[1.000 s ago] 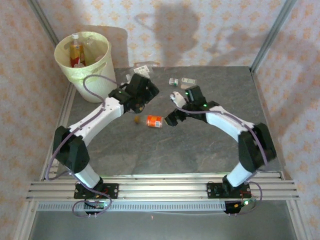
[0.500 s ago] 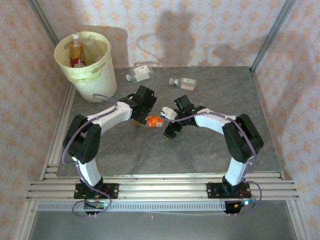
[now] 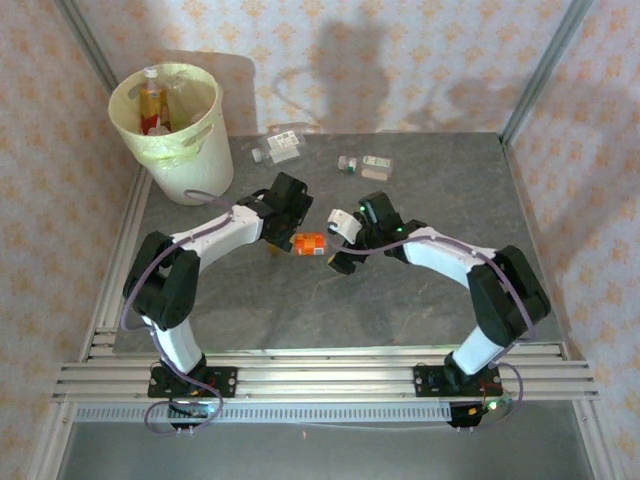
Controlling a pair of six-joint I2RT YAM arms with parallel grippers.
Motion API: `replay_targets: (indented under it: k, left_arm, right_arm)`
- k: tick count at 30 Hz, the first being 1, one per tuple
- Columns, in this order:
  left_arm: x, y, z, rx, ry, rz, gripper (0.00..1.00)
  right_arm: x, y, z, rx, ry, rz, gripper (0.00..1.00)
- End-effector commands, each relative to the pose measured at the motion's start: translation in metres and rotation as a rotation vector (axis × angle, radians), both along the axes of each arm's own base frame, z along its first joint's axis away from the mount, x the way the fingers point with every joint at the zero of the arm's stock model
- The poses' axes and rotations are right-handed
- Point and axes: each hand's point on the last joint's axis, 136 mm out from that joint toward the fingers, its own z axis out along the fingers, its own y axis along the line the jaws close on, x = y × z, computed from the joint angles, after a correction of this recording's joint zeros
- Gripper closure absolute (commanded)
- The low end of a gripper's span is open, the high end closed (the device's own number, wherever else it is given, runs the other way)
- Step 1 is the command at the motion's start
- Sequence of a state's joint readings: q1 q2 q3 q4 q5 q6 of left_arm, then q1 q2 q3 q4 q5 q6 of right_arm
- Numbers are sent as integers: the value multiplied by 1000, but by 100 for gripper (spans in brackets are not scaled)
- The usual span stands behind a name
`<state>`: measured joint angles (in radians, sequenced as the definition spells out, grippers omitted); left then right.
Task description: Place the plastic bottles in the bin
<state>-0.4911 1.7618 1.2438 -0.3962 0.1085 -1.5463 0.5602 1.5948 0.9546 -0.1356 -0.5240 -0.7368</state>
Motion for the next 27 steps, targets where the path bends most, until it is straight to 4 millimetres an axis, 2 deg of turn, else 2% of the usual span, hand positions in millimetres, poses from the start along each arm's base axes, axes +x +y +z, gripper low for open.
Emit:
replay_targets:
  k: [1, 4, 7, 16, 20, 27]
  left_arm:
    - [-38, 16, -22, 90, 146, -36, 0]
    - [-40, 16, -11, 97, 142, -52, 0]
    - [-46, 17, -9, 88, 150, -58, 0]
    - [-76, 34, -29, 83, 182, -3, 0]
    - [-69, 30, -41, 80, 149, -30, 0]
    - [-58, 19, -59, 89, 117, -99, 7]
  right_arm:
    - [5, 1, 10, 36, -52, -26, 1]
    - [11, 5, 6, 51, -61, -27, 1]
    - [17, 13, 3, 58, -79, -10, 1]
    - [7, 49, -27, -22, -71, 151, 1]
    - [2, 56, -26, 23, -62, 141, 1]
    - [-4, 47, -22, 18, -76, 122, 1]
